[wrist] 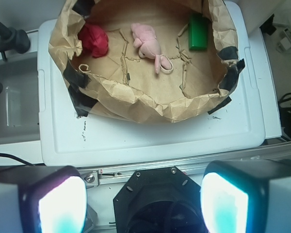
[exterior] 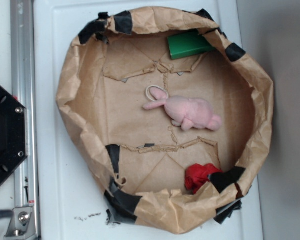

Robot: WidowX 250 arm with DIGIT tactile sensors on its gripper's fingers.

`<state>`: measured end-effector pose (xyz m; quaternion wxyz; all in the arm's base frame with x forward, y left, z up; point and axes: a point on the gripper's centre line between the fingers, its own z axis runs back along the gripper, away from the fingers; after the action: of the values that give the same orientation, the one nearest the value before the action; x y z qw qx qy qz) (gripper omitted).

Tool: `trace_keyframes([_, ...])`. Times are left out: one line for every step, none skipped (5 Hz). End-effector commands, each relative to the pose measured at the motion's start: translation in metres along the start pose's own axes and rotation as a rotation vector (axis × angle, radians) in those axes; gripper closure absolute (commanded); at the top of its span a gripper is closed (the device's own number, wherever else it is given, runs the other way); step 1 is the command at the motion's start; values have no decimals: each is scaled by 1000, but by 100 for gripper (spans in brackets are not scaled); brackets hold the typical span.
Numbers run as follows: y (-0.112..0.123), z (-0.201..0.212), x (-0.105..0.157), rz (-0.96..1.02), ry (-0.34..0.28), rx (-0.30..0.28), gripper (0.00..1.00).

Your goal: Grab the pink bunny.

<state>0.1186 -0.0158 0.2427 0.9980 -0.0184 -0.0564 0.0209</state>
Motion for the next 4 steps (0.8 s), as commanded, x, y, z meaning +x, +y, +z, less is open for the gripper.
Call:
trace_keyframes([0, 0, 0, 0, 0, 0, 0])
trace_keyframes([12, -37, 47, -73, -116, 17, 0])
trace_keyframes([22, -62, 97, -115, -170, -20, 0])
trace_keyframes([22, -104, 142, -209, -103, -23, 0])
